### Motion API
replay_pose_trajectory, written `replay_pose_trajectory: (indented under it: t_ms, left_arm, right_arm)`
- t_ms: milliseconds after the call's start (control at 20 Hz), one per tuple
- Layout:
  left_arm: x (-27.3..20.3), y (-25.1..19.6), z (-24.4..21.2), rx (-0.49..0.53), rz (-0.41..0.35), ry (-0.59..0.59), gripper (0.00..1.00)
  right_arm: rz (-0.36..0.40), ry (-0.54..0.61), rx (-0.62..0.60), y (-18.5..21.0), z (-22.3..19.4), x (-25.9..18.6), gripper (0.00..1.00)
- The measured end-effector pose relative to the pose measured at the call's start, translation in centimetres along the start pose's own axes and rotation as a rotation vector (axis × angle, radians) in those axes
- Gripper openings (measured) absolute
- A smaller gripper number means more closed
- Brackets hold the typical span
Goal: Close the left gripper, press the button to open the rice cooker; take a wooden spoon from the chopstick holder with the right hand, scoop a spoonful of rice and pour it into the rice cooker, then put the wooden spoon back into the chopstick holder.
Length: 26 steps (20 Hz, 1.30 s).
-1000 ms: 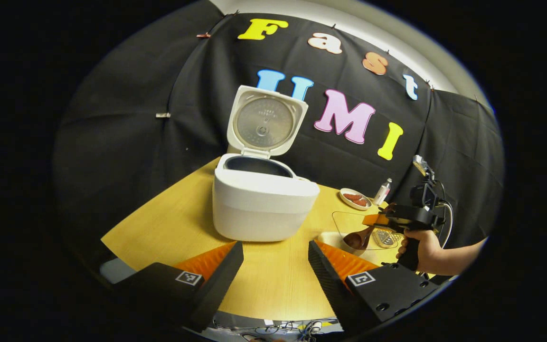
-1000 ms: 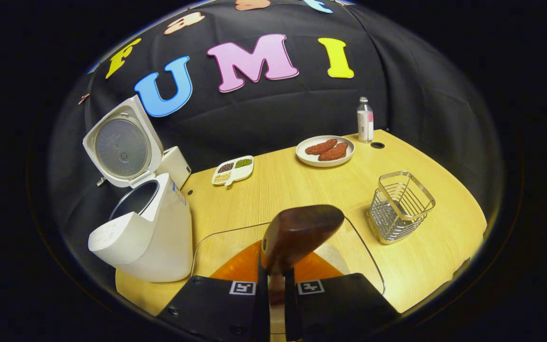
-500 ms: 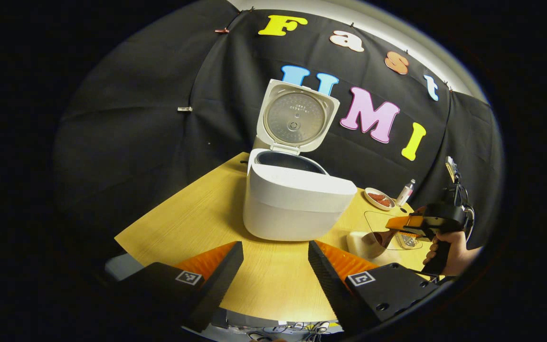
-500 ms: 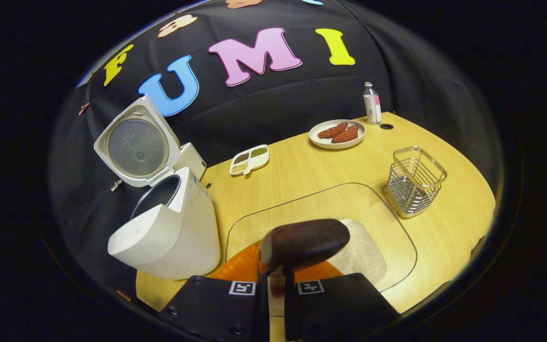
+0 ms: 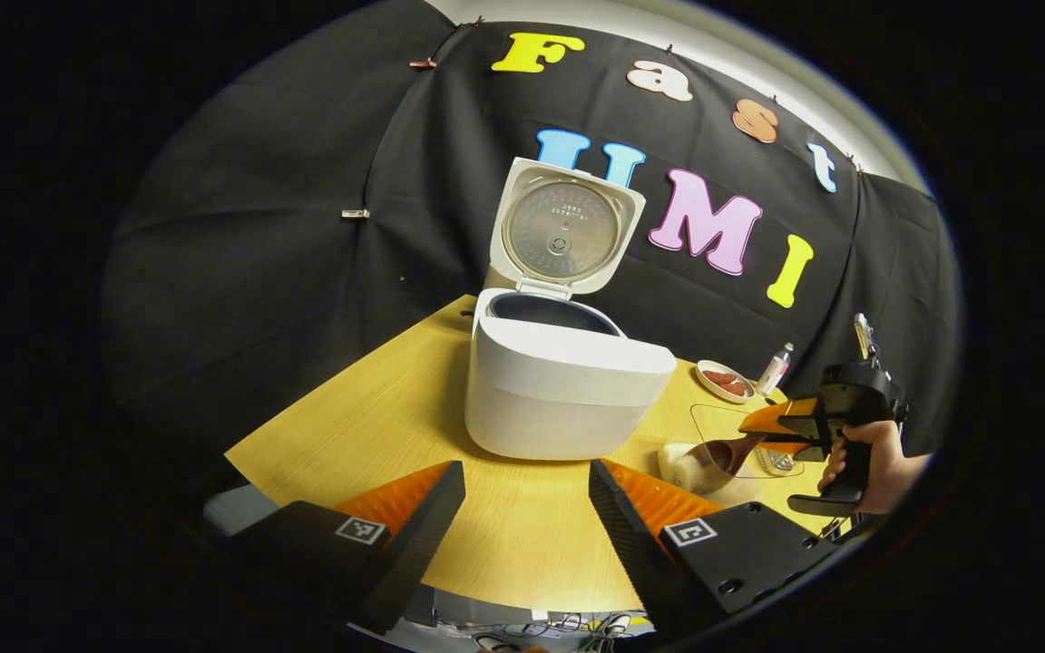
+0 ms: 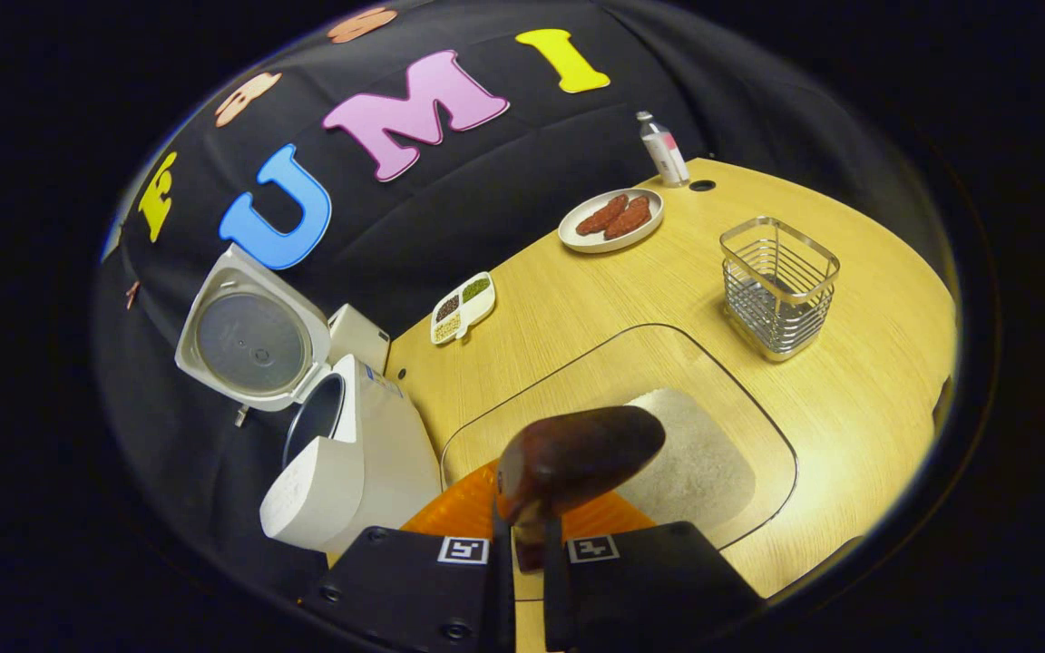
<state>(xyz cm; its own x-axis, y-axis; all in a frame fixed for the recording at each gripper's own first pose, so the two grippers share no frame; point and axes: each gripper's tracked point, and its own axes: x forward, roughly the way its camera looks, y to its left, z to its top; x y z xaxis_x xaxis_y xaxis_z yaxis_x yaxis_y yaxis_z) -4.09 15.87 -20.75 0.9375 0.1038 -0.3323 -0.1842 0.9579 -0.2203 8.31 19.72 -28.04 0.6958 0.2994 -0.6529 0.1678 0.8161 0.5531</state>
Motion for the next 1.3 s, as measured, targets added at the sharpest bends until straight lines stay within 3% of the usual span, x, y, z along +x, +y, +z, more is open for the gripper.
replay_pose_trajectory:
  t_ms: [600, 900, 1300]
  left_arm:
    - [-0.7, -0.3, 1.3, 0.007, -0.007, -0.034, 0.95]
    - [-1.3, -0.8, 1.0, -0.008, -0.019, -0.031, 0.95]
    - [-1.8, -0.5, 1.3, -0.032, -0.003, -0.05, 0.95]
  right_arm:
    - [0.038, -0.084, 0.166, 0.3, 7.4, -3.5, 0.17]
    - [0.119, -0.12, 0.329, 3.4, 11.5, -5.2, 0.17]
    - [0.239, -0.096, 0.389, 10.5, 12.9, -5.5, 0.17]
